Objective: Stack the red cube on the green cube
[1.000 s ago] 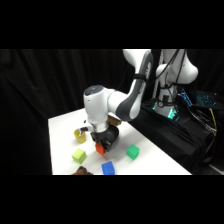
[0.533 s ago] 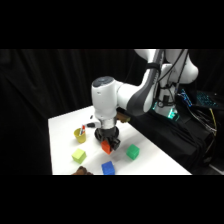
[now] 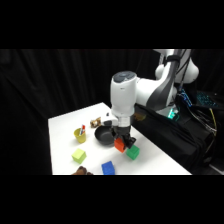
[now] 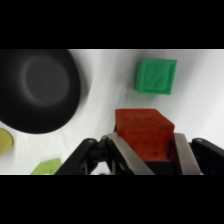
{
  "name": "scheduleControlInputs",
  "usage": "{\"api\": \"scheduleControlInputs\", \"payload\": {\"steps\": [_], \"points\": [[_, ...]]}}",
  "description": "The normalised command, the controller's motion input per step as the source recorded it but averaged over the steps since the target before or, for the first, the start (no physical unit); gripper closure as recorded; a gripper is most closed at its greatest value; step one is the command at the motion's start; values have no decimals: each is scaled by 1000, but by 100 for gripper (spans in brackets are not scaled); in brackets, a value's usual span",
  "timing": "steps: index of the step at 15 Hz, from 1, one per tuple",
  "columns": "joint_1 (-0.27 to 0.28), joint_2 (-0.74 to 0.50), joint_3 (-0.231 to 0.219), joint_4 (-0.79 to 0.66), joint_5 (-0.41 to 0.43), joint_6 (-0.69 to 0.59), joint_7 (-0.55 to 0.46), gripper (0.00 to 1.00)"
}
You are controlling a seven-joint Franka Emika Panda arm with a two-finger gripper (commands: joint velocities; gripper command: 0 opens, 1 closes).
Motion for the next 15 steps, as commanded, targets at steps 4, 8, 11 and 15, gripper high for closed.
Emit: {"api": "scheduleControlInputs", "payload": {"steps": [4, 8, 11, 15], "points": [[49, -301, 47, -320, -136, 101, 209, 74], [9, -253, 40, -295, -101, 170, 152, 74], [-13, -233, 34, -291, -72, 223, 117, 74], [-36, -149, 38, -246, -29, 277, 62, 74]]}}
